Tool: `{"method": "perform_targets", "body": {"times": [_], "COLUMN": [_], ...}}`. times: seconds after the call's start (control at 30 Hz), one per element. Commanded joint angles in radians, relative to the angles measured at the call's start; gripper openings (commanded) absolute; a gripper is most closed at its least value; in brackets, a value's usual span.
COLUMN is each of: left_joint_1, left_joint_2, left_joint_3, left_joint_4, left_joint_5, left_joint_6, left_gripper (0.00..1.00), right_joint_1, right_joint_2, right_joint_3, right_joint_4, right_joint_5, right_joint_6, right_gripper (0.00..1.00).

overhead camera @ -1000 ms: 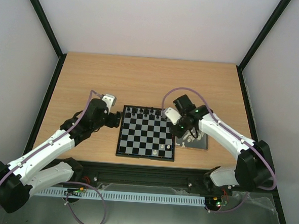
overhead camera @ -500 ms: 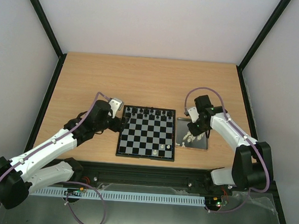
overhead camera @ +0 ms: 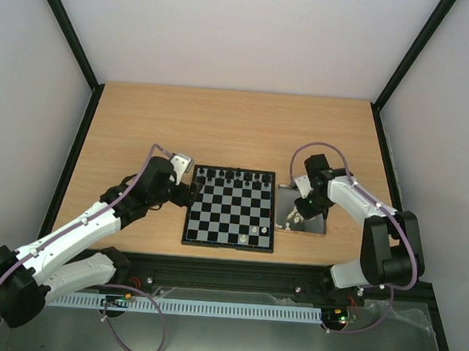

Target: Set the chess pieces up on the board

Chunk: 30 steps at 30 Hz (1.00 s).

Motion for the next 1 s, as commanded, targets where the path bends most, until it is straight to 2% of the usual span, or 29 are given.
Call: {"method": "perform_targets", "body": {"times": [0.0, 0.3, 0.63, 0.7, 0.83, 0.9, 0.97], "left_joint_1": [-0.005, -0.007, -0.007, -0.007, -0.007, -0.007, -0.007], "left_joint_2": [0.004, 0.007, 0.006, 0.005, 0.006, 0.012, 0.020], "left_joint_3": [-0.004, -0.003, -0.003, -0.003, -0.005, -0.005, -0.002], "left_joint_4": [0.012, 0.013, 0.012, 0.010, 0.010, 0.009, 0.004], "left_joint_5": [-0.009, -0.010, -0.015, -0.016, -0.022, -0.026, -0.031], "left_joint_6": [0.005, 0.005, 0.005, 0.005, 0.005, 0.004, 0.004], "left_gripper": [0.83, 0.83, 0.83, 0.83, 0.83, 0.84, 0.83], "right_joint_1": [-0.002, -0.003, -0.003, -0.003, 0.013, 0.057, 0.145], "right_joint_2": [0.037, 0.037, -0.044, -0.047, -0.072, -0.107, -0.138], "right_joint_3": [-0.015, -0.003, 0.123, 0.147, 0.182, 0.187, 0.186], "right_joint_4": [-0.025, -0.034, -0.150, -0.172, -0.205, -0.215, -0.222], "right_joint_5": [-0.005, 0.008, 0.038, 0.006, -0.166, -0.254, -0.276], "right_joint_6": [-0.007, -0.016, -0.028, -0.032, -0.085, -0.113, -0.129], "right_gripper": [0.16, 0.05, 0.04, 0.04, 0.04, 0.04, 0.05]}}
